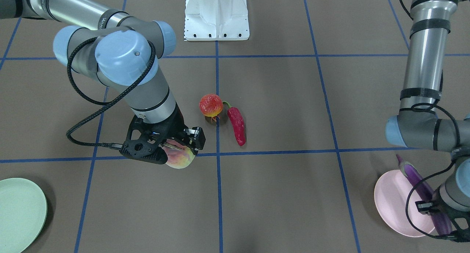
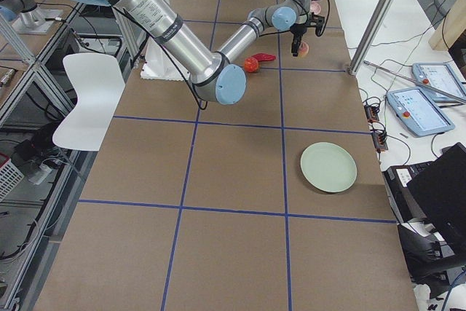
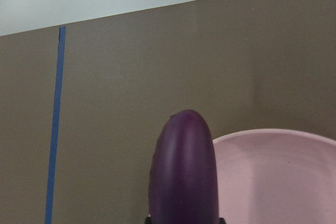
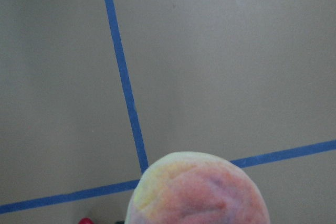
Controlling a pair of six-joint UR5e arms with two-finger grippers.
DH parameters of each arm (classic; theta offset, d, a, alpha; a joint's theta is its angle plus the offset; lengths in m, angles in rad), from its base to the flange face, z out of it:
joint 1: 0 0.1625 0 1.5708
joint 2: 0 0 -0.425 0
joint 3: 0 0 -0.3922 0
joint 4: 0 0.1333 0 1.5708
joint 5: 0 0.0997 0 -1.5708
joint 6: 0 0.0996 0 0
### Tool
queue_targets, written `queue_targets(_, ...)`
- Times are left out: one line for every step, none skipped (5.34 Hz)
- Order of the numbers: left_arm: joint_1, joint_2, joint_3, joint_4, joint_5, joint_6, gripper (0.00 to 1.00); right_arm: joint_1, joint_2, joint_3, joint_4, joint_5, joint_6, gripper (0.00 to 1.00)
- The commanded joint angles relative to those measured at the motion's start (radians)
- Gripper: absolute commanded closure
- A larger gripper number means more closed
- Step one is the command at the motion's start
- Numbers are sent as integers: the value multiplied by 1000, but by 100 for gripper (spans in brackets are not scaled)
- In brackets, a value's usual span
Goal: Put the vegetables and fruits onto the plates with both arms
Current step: 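Carry the peach to the green plate while the left gripper releases the eggplant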
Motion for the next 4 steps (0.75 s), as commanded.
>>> queue_targets(2,2,7,-9,0,2,0,53,-13,-1,-6,8,-61,100)
queue_targets(2,-1,7,-9,-1,5,0,88,-36,-3,-27,9,-154,100)
queue_targets(-1,-13,-2,-6,-7,2,0,139,-80,-7,-27,3,-283,100)
queue_targets(-2,-38,-4,-1,-15,-6,0,186,-128,-12,-27,2,-404,100)
